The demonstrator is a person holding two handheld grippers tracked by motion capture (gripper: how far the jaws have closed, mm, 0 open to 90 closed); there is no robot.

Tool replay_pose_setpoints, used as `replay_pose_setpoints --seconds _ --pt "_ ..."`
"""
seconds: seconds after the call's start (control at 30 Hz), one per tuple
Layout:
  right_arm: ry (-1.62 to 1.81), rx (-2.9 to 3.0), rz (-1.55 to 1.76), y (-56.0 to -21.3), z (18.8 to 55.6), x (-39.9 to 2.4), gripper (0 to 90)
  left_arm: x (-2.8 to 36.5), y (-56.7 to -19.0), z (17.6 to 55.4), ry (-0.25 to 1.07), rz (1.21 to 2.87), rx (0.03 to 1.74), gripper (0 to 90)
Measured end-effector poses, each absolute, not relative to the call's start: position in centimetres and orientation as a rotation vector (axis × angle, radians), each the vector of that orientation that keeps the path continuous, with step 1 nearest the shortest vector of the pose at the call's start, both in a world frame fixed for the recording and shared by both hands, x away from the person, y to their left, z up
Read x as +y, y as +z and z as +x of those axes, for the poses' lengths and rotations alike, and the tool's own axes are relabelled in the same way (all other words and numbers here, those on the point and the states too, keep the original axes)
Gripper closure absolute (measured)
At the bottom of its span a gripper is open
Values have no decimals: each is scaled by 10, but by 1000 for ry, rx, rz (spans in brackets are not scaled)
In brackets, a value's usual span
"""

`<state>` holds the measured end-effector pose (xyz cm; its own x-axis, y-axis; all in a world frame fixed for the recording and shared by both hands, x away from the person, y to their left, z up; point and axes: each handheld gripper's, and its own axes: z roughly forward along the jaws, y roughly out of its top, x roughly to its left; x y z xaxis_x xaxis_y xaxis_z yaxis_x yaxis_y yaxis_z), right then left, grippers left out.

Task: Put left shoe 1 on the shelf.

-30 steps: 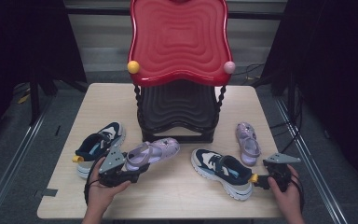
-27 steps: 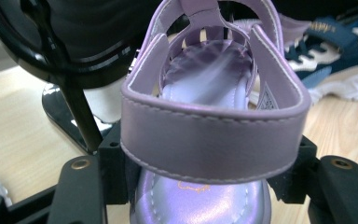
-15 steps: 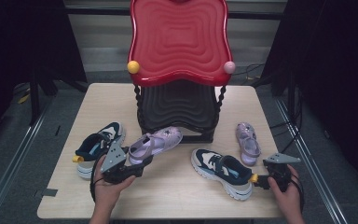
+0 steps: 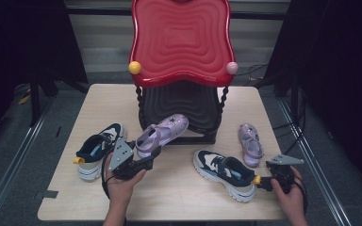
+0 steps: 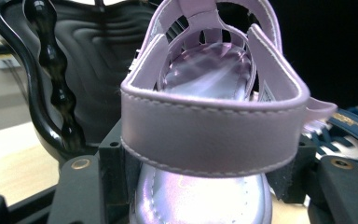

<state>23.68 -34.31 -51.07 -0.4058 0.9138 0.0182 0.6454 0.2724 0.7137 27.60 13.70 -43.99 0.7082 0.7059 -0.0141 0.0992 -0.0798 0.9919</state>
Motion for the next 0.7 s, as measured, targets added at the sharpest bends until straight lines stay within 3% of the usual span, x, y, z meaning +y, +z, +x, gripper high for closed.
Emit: replay_pose_setpoints --seconds 0.7 --pt "917 2156 1406 -511 236 -343 103 87 -434 291 730 1485 761 369"
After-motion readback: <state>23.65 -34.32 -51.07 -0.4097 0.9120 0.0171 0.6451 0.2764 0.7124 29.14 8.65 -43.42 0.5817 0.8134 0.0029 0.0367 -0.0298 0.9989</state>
